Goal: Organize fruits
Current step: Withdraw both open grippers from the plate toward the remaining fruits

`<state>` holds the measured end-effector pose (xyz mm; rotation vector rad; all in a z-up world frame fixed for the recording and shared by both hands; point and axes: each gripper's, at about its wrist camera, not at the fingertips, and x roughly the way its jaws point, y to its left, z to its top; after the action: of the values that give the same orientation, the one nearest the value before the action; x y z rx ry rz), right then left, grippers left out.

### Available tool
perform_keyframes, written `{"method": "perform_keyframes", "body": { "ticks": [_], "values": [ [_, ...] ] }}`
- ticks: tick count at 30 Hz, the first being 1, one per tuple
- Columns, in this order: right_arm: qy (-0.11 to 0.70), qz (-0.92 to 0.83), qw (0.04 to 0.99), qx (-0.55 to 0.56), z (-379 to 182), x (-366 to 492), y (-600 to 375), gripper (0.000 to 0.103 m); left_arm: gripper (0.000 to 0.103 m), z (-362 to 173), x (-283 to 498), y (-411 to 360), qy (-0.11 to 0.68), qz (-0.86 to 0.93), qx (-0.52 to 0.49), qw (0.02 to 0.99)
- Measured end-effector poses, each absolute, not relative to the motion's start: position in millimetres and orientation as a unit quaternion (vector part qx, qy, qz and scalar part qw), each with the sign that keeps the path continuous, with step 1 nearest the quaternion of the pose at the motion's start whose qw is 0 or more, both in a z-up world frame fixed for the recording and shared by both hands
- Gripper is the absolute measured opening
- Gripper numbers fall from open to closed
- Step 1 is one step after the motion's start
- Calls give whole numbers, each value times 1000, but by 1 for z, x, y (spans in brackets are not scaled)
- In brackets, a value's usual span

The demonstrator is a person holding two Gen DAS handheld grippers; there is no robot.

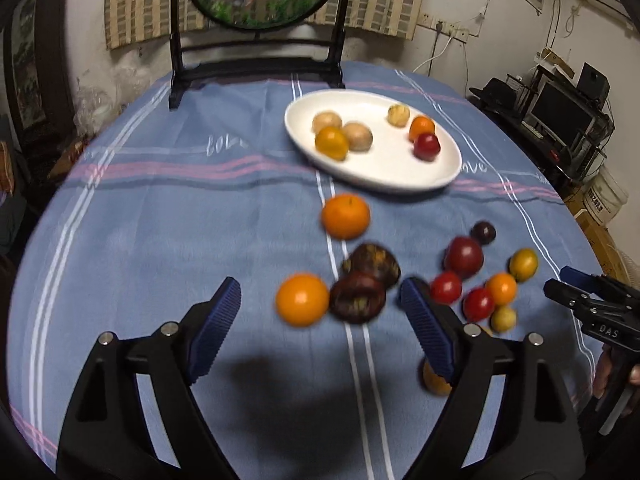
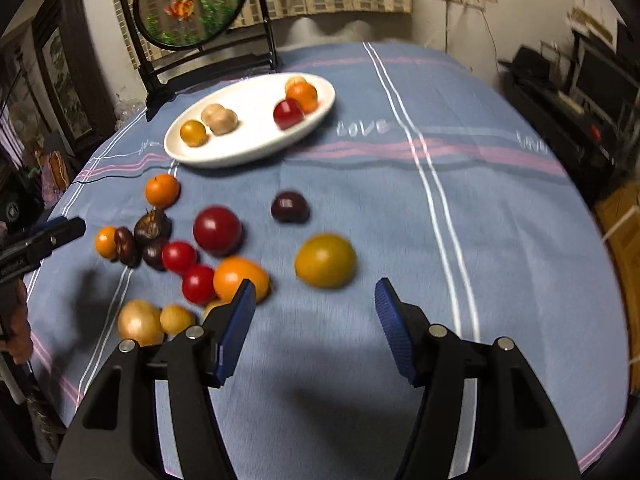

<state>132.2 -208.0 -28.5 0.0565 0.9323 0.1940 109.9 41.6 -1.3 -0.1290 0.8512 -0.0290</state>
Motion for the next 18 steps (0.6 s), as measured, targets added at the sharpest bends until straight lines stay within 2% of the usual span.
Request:
{"method": "perform_keyframes", "body": {
  "ticks": [8, 18],
  "values": [
    [453, 84, 887, 9, -42, 107, -204, 63, 86, -28, 85, 32, 430, -21, -57, 901],
    [456, 91, 885, 27, -49, 102, -205, 63, 85, -41, 94, 52, 438, 25, -44, 898]
  ]
}}
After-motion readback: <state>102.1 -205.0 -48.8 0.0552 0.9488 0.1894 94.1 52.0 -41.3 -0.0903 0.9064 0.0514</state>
